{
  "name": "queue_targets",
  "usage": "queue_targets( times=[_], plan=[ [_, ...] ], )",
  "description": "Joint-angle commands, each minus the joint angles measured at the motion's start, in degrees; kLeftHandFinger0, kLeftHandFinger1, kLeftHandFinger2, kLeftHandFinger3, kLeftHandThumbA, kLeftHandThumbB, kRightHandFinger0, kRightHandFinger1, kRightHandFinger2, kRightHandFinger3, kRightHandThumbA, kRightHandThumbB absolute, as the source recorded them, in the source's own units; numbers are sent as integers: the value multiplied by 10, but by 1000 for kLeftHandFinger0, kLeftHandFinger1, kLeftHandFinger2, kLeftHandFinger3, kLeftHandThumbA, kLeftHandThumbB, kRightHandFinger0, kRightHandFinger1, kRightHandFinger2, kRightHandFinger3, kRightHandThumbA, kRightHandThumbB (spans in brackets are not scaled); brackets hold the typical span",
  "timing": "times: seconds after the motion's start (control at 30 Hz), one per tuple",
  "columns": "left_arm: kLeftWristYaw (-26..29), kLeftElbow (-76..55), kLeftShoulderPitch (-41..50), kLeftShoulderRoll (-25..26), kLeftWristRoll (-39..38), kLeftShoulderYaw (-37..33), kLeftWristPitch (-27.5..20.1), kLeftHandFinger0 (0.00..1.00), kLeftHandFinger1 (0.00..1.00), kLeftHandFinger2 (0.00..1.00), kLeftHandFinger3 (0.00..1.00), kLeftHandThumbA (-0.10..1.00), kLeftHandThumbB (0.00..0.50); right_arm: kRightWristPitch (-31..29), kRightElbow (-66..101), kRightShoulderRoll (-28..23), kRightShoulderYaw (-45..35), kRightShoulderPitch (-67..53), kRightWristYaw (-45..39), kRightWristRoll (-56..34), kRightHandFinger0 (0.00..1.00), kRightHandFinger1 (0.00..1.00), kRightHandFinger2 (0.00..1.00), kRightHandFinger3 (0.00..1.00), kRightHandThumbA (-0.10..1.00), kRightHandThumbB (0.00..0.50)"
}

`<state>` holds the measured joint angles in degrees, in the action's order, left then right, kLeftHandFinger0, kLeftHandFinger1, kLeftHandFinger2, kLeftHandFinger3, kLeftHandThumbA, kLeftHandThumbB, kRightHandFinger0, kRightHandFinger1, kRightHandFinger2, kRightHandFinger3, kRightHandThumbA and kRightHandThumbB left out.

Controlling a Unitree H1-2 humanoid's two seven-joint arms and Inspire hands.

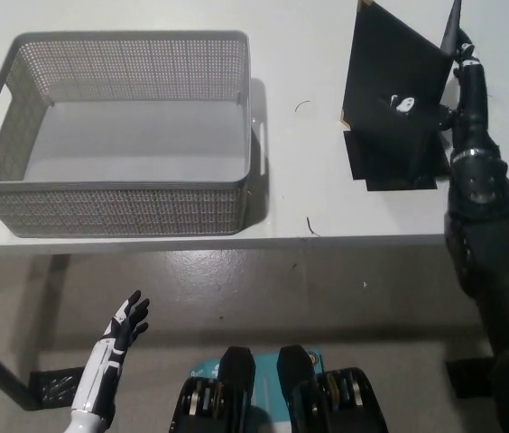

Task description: A notebook is kept standing on the table on the right hand side and a container is kept on the left hand side and the robot uses its right hand to grab the notebook and places it in the container

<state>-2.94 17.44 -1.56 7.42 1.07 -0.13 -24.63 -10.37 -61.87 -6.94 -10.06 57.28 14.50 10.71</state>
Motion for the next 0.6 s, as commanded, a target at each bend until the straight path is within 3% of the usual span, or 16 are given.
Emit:
queue_targets(
  times=[0.0, 0.13, 0.2, 0.23, 0.27, 0.3, 0.33, 0.37, 0.4, 0.43, 0.47, 0.5, 0.53, 0.57],
  plan=[
    [-10, -8, 0, 6, -12, 2, -23, 1000, 1000, 1000, 1000, 1000, 306, -14, -97, -14, -33, 83, 17, -64, 1000, 1000, 1000, 1000, 1000, 470],
    [-13, -8, -1, 4, -14, 1, -23, 1000, 1000, 1000, 1000, 1000, 306, 15, -168, -14, -124, 120, -69, -165, 1000, 1000, 1000, 1000, 1000, 459],
    [-14, -8, -1, 3, -15, 1, -23, 1000, 1000, 1000, 1000, 1000, 303, 19, -177, -12, -173, 125, -91, -211, 1000, 1000, 1000, 1000, 877, 454],
    [-16, -7, -1, 2, -17, 1, -23, 1000, 1000, 1000, 1000, 1000, 302, 16, -183, -8, -207, 130, -79, -239, 1000, 1000, 1000, 1000, 690, 430],
    [-18, -7, -1, 2, -18, 1, -23, 1000, 1000, 1000, 1000, 1000, 300, 17, -189, -6, -215, 136, -45, -237, 941, 915, 959, 997, 488, 383],
    [-17, -7, -3, 1, -18, 2, -23, 1000, 1000, 1000, 1000, 1000, 295, 19, -192, -2, -227, 144, 3, -238, 128, 98, 269, 898, 34, 365],
    [-17, -7, -2, 1, -19, 2, -23, 1000, 1000, 1000, 1000, 1000, 295, 14, -194, 0, -227, 148, 24, -230, 11, 18, 143, 630, 5, 334],
    [-19, -6, -5, 2, -20, 2, -23, 1000, 1000, 1000, 1000, 1000, 294, 2, -192, 3, -231, 150, 30, -229, 0, 1, 124, 332, -91, 269],
    [-20, -3, -10, 3, -20, 3, -23, 1000, 1000, 1000, 1000, 1000, 292, -3, -193, 3, -236, 153, 29, -229, 0, 0, 144, 220, -100, 246],
    [-22, -4, -10, 3, -24, 4, -23, 1000, 1000, 1000, 1000, 1000, 292, -14, -191, 6, -237, 152, 23, -228, 0, 18, 271, 30, -100, 204],
    [-25, -6, -9, 3, -28, 5, -23, 1000, 1000, 1000, 1000, 1000, 291, -30, -187, 10, -243, 150, 7, -235, 0, 113, 499, 124, -100, 168],
    [-30, -7, -8, 4, -31, 4, -23, 1000, 1000, 1000, 1000, 1000, 297, -39, -184, 13, -249, 151, -1, -242, 0, 169, 614, 371, -100, 132],
    [-29, -8, -8, 4, -30, 4, -23, 1000, 1000, 1000, 1000, 1000, 299, -47, -182, 14, -248, 151, -4, -243, 0, 186, 611, 508, -100, 118],
    [-28, -10, -5, 5, -27, 4, -23, 1000, 1000, 1000, 1000, 1000, 299, -55, -179, 16, -248, 150, -7, -245, 0, 209, 657, 579, -100, 121]
  ],
)
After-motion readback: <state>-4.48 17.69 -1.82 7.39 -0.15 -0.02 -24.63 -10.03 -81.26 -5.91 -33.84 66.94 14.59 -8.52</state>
